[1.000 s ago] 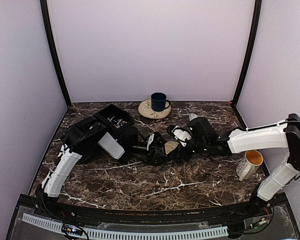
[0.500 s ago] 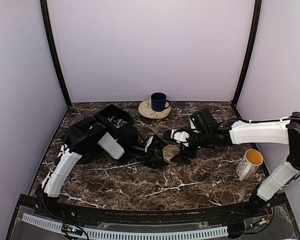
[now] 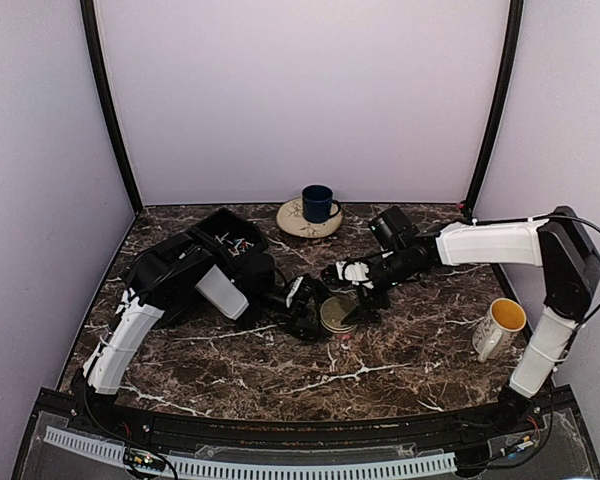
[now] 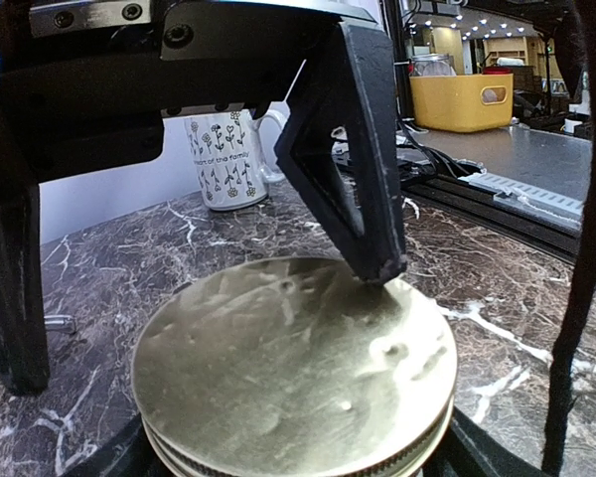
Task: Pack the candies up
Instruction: Screw the box lid onto the packing box.
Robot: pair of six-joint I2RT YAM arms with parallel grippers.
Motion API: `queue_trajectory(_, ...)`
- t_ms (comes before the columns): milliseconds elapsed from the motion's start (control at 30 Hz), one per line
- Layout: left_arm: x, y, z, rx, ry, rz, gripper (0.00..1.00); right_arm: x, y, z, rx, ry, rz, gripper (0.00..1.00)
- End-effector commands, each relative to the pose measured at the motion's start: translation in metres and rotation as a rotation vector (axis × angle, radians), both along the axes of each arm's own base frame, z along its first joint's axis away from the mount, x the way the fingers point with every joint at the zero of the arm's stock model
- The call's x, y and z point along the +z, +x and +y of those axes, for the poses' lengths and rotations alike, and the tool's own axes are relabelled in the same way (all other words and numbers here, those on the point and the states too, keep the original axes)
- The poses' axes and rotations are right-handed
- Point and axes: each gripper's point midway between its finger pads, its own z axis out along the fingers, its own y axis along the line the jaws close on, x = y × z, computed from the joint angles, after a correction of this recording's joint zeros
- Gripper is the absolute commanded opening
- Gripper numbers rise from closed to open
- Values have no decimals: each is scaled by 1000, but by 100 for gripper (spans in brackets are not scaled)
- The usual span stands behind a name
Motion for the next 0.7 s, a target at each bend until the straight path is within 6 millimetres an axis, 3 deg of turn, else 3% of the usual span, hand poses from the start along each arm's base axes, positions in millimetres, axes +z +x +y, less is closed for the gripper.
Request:
queue_trajectory(0,-111,-41,32,-53,265,324,75,-5,-16,-1,84,-9,52,97)
queue_trajectory(267,-112,-40,32,-53,267,331,74,-1,-22,-3,102,15,34,97)
queue_trajectory(667,-112,-40,32,-57,265,336,74,-7,-13,3,71,32,32,99)
